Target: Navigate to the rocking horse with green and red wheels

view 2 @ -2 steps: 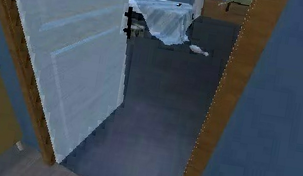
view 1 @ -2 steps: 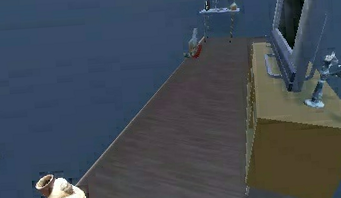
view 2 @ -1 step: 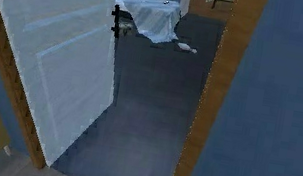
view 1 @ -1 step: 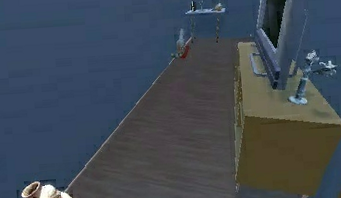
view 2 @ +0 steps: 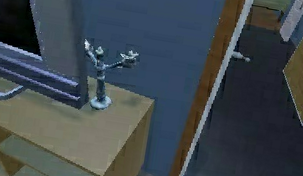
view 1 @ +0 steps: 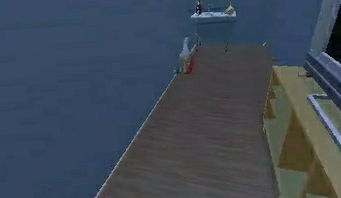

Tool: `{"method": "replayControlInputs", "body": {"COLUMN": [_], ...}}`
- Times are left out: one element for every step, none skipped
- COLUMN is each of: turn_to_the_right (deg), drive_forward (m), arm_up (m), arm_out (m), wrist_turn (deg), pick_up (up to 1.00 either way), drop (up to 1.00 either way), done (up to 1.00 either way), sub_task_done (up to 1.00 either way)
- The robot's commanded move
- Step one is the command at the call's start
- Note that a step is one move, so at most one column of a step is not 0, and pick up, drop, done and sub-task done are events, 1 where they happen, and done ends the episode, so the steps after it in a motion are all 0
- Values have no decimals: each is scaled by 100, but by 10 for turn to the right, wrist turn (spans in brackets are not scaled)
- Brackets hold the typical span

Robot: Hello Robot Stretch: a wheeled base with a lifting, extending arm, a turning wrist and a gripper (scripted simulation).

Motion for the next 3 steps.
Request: {"method": "replayControlInputs", "body": {"turn_to_the_right": [150, 0, 0], "drive_forward": [0, 100, 100], "arm_up": [0, 0, 0], "arm_out": [0, 0, 0], "wrist_turn": [0, 0, 0], "pick_up": [0, 0, 0], "drop": [0, 0, 0], "done": [0, 0, 0], "sub_task_done": [0, 0, 0]}}
